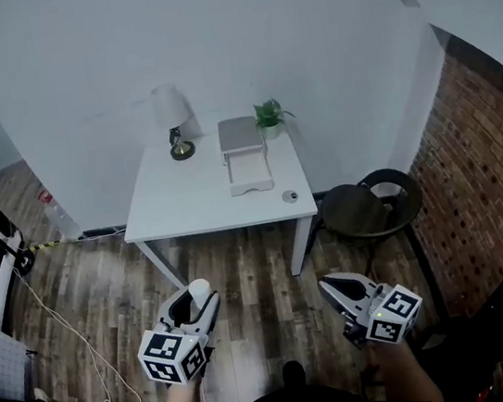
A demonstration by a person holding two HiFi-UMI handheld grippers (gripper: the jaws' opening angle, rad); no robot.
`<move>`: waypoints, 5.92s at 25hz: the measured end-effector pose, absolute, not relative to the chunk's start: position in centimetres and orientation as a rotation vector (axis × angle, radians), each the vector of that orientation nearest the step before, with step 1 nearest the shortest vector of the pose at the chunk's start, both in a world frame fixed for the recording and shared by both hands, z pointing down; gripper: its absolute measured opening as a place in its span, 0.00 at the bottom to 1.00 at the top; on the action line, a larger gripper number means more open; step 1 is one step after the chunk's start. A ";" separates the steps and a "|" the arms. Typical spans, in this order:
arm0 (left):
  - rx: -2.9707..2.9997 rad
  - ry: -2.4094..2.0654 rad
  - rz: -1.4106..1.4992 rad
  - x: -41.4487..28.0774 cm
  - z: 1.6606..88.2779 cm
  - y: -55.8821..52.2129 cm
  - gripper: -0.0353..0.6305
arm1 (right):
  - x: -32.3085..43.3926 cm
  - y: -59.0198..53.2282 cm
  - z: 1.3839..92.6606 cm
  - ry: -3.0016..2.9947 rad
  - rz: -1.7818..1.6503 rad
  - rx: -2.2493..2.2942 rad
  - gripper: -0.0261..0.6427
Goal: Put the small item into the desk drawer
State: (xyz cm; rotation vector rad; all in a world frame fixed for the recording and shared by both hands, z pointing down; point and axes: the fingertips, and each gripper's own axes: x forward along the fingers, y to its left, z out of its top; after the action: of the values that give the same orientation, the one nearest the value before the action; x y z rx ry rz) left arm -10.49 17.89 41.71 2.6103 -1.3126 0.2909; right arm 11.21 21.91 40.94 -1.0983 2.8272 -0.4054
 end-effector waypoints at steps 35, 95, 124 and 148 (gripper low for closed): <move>2.657 -1.164 0.289 -6.4 43.8 -14.3 0.35 | 16.6 -6.4 43.4 2.736 -0.475 -1.354 0.04; 2.463 -0.963 0.530 5.6 57.5 -43.8 0.35 | 16.9 -37.1 53.0 2.914 -0.960 -1.125 0.04; 2.625 -0.595 1.007 9.3 65.7 -44.5 0.35 | 17.1 -37.4 52.7 2.912 -1.009 -1.238 0.04; 2.609 -0.990 0.710 4.2 55.8 -44.9 0.10 | 15.8 -37.6 47.9 3.006 -0.821 -1.029 0.04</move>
State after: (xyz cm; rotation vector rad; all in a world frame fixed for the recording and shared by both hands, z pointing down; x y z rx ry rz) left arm 4.20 -44.86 55.80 2.6088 -0.9897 0.7104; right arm 15.82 -37.58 47.94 -1.0286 3.0065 -0.8207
